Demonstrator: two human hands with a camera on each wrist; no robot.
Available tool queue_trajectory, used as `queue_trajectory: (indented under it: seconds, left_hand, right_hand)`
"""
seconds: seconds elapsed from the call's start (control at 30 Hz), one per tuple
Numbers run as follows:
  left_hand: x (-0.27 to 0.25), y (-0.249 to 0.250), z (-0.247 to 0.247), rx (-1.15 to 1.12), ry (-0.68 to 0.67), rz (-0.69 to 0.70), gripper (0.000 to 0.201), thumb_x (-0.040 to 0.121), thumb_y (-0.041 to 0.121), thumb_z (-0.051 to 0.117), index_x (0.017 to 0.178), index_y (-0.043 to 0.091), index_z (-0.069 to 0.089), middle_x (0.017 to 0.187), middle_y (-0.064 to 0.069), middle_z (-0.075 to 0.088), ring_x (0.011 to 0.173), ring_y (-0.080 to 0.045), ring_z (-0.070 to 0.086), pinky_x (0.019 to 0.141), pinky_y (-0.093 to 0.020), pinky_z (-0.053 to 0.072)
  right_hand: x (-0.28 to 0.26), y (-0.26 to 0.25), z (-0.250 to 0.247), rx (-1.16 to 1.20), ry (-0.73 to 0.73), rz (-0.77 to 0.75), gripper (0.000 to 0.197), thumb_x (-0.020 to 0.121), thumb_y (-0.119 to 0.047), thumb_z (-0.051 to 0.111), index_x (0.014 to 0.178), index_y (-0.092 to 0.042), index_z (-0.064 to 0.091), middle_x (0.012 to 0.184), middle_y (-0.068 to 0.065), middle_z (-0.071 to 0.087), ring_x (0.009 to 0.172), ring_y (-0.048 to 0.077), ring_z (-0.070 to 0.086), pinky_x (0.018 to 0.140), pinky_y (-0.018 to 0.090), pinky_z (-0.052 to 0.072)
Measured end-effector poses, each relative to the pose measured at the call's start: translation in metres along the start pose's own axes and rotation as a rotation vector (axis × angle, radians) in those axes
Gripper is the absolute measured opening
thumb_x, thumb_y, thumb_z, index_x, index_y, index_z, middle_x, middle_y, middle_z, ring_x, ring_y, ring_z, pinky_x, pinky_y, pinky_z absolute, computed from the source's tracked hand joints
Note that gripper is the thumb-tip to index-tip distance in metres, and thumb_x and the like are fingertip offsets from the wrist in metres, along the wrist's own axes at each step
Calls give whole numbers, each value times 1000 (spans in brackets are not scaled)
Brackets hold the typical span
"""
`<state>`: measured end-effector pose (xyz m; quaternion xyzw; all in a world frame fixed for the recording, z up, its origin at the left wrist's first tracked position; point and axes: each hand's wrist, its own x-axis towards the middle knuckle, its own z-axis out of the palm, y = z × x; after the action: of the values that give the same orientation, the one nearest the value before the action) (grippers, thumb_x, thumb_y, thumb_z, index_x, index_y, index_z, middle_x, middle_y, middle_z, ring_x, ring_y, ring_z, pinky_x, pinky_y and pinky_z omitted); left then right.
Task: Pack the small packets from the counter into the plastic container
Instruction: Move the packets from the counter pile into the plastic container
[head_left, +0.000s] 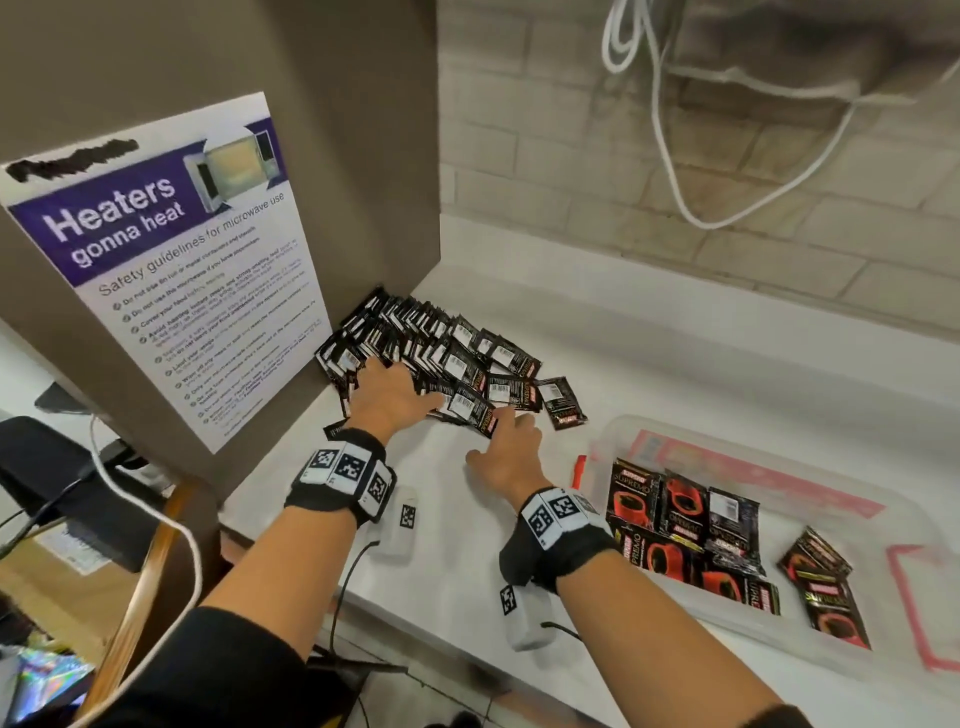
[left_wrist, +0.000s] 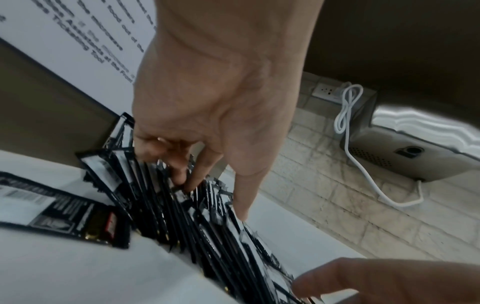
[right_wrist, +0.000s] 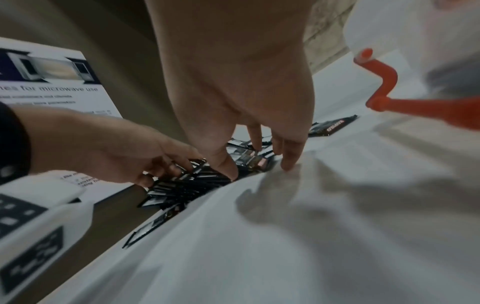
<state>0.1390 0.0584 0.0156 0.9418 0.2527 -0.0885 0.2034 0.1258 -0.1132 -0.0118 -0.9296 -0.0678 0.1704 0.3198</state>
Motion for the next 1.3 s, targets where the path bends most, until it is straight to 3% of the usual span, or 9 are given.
queue_trajectory:
  seconds: [0.13,0.43,0.57,0.7,0.8,0.9,1.03,1.13,1.3]
  left_hand:
    - [0,8,6,91,34,-10,63,85,66,59,117,11,58,145,-19,35,136,-36,31,107,-49,34]
    - [9,20,7,-10,16,-51,61,93,59,50,135,16,47,146,-20,40,136,-39,30,111,-49,27]
    - [12,23,0,-151,-39,-48,64,88,56,63,133,14,48,146,-19,34,128,-39,44,110,-50,35]
    - [10,33,-1,-306,-54,-28,80,80,42,80,139,7,40,145,-19,26,105,-29,51,89,-34,47]
    - [7,39,1,-364,-68,-2,86,77,31,85,140,5,32,145,-21,33,109,-30,52,81,-33,45]
    - [5,42,5,-392,-83,49,75,80,21,83,131,6,30,125,-12,52,102,-25,54,77,-33,48]
    - [-2,46,7,-462,-80,42,60,82,6,77,118,14,29,98,-2,50,86,-25,62,67,-41,61]
    - [-4,44,7,-411,-20,60,56,82,4,74,114,18,31,92,-6,55,70,-17,59,48,-27,45]
    - [-8,30,-8,-382,-4,98,55,79,4,74,111,22,34,88,-6,58,67,-16,57,52,-28,44]
  right_hand:
    - [9,0,8,-25,20,-37,65,87,-24,62,145,-15,35,135,13,38,127,33,30,106,42,37]
    - [14,5,12,-22,60,-80,64,86,-27,60,146,-21,38,131,9,43,122,30,32,105,40,36]
    - [17,7,11,-32,37,-87,64,87,-28,59,147,-23,37,132,9,43,120,31,32,103,38,32]
    - [20,10,10,-39,6,-91,66,87,-30,60,148,-23,35,134,9,42,121,32,31,103,38,32]
    - [22,13,11,-47,-5,-102,67,88,-31,60,149,-24,34,133,9,42,120,32,32,102,37,30]
    - [23,15,11,-64,-19,-113,69,88,-32,59,151,-25,31,132,9,43,119,32,33,101,37,30]
    - [22,16,11,-81,-38,-130,69,89,-33,57,153,-26,30,130,8,44,118,31,33,100,36,29]
    - [20,16,9,-62,-83,-143,67,90,-33,57,151,-26,32,131,8,46,121,31,34,99,35,28]
    - [4,10,7,223,79,-201,74,82,-32,72,144,-21,34,137,5,37,125,24,31,101,30,28]
